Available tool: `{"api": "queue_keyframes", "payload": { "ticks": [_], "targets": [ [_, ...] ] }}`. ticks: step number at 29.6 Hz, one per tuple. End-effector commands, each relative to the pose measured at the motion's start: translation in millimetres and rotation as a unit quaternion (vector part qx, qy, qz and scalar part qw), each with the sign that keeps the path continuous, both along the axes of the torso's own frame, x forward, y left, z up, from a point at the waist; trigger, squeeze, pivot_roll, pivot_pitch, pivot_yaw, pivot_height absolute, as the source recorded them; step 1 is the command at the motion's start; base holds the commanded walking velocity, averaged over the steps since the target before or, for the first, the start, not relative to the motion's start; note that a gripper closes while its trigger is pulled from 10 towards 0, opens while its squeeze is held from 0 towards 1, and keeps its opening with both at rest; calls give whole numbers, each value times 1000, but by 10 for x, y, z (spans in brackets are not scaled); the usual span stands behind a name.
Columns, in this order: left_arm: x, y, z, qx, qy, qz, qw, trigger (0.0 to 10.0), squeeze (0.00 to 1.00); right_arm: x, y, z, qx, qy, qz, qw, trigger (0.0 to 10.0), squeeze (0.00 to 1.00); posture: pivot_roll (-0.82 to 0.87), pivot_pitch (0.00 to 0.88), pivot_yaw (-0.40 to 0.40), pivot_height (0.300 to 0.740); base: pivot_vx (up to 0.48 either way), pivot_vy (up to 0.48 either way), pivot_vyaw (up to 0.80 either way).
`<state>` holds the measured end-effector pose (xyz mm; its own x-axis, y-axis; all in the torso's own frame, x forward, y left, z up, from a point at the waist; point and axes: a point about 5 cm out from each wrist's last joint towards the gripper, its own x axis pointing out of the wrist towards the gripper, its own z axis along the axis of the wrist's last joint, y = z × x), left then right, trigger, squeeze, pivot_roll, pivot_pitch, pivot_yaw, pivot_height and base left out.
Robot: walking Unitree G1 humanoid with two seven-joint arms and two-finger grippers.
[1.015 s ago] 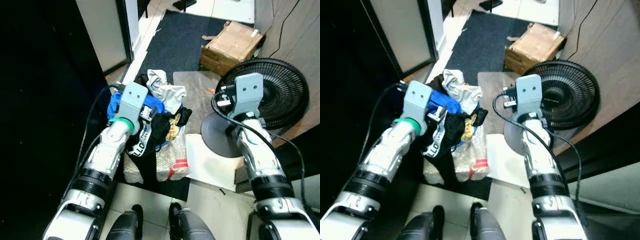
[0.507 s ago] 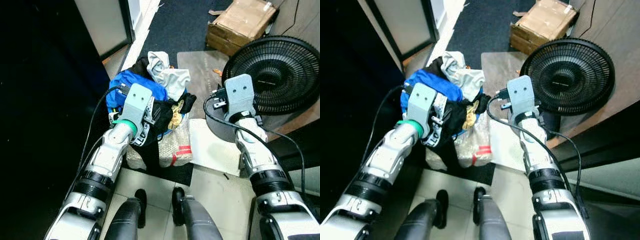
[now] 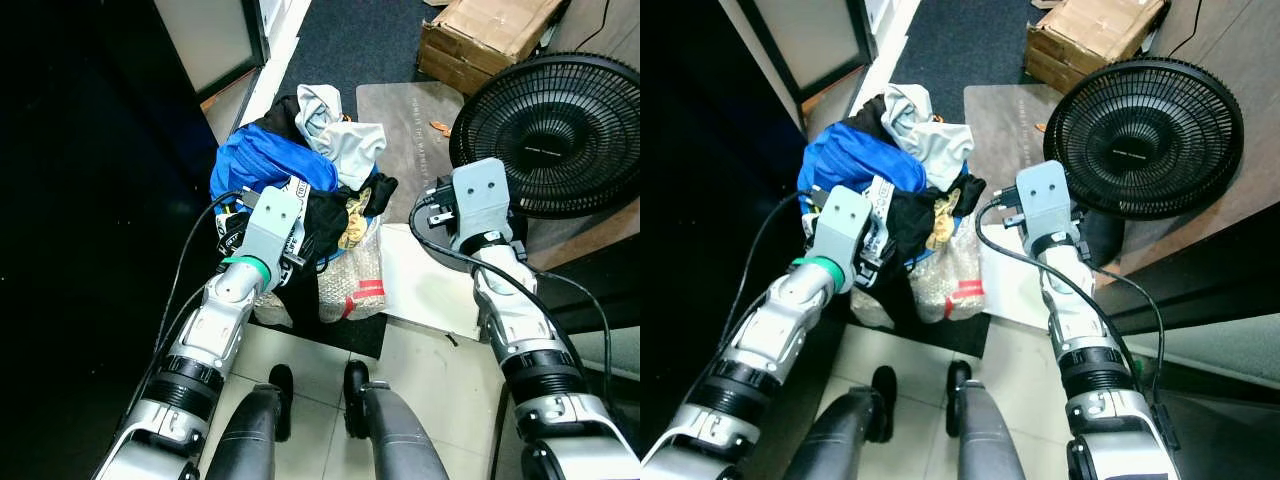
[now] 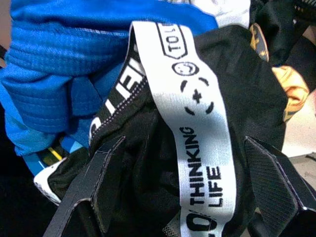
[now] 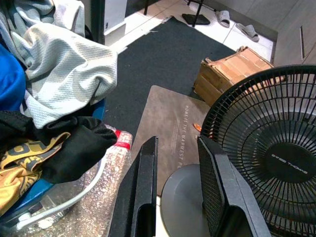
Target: Clothes washing
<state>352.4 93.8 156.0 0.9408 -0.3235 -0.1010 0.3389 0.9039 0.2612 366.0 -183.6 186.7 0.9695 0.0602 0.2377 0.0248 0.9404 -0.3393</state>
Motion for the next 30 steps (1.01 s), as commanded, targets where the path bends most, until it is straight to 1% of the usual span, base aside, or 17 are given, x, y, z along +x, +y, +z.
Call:
{"api": "queue_keyframes", "payload": {
  "ticks": [1, 5, 6, 10, 17, 28, 29, 30],
  "targets": [
    [-44, 36, -122, 5, 22, 6, 1000, 4275, 0, -22, -7, -113, 7, 12, -3, 1000, 10000, 0, 20, 517, 127, 740, 0, 0, 0],
    [-39, 35, -117, 3, 19, 6, 1000, 4275, 0, -19, -16, -116, 7, 12, -4, 1000, 10000, 0, 20, 516, 127, 740, 0, 0, 0],
    [-37, 39, -115, 2, 18, 7, 1000, 0, 0, -17, -23, -113, 7, 12, -5, 1000, 10000, 0, 18, 514, 126, 740, 0, 0, 0],
    [-60, 64, -115, 4, 18, 10, 1000, 0, 0, -28, -64, -99, 8, 13, -12, 1000, 10000, 0, 15, 516, 125, 740, 0, 0, 0],
    [-74, 62, -117, 3, 20, 11, 1000, 0, 0, -29, -74, -103, 8, 13, -13, 1000, 10000, 0, 13, 516, 123, 740, 0, 0, 0],
    [-51, 67, -107, 4, 19, 13, 1000, 0, 0, 2, -68, -94, 9, 13, -14, 1000, 10000, 0, 17, 496, 120, 740, 0, 0, 0],
    [-38, 62, -69, -2, 11, 12, 1000, 0, 0, 17, -65, -69, 10, 9, -14, 1000, 10000, 0, 17, 476, 116, 740, 0, 0, 0],
    [-29, 58, -40, -6, 6, 11, 1000, 0, 0, 26, -63, -51, 10, 7, -14, 1000, 10000, 0, 17, 476, 116, 740, 0, 0, 0]
  ]
}}
